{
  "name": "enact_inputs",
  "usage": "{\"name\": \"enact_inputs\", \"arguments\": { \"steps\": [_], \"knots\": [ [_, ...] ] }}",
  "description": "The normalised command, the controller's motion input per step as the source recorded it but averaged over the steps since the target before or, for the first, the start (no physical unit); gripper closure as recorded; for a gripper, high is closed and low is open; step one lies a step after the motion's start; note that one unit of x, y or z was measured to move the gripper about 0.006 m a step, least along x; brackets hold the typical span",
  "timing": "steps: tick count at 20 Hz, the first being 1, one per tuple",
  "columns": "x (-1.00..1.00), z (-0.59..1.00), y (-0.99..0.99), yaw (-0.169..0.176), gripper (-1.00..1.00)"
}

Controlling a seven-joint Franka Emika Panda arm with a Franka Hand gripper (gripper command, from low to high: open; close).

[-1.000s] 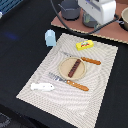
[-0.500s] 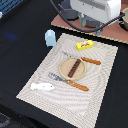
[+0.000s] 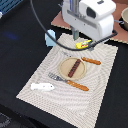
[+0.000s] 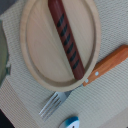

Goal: Interact with the objects in diverse but meaningful ways.

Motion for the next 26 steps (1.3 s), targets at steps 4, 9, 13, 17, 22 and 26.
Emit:
{"name": "enact_inputs", "arguments": {
  "steps": [4, 9, 13, 17, 22, 26],
  "knots": [
    [0.12, -0.28, -0.13, -0.008, -1.00],
    [0.10, -0.30, -0.12, 0.000, -1.00],
    [0.18, -0.23, -0.18, 0.000, -1.00],
    [0.30, -0.07, -0.34, -0.004, -1.00],
    [0.30, -0.03, -0.37, -0.004, -1.00],
    [0.26, -0.08, -0.31, -0.007, -1.00]
  ]
}}
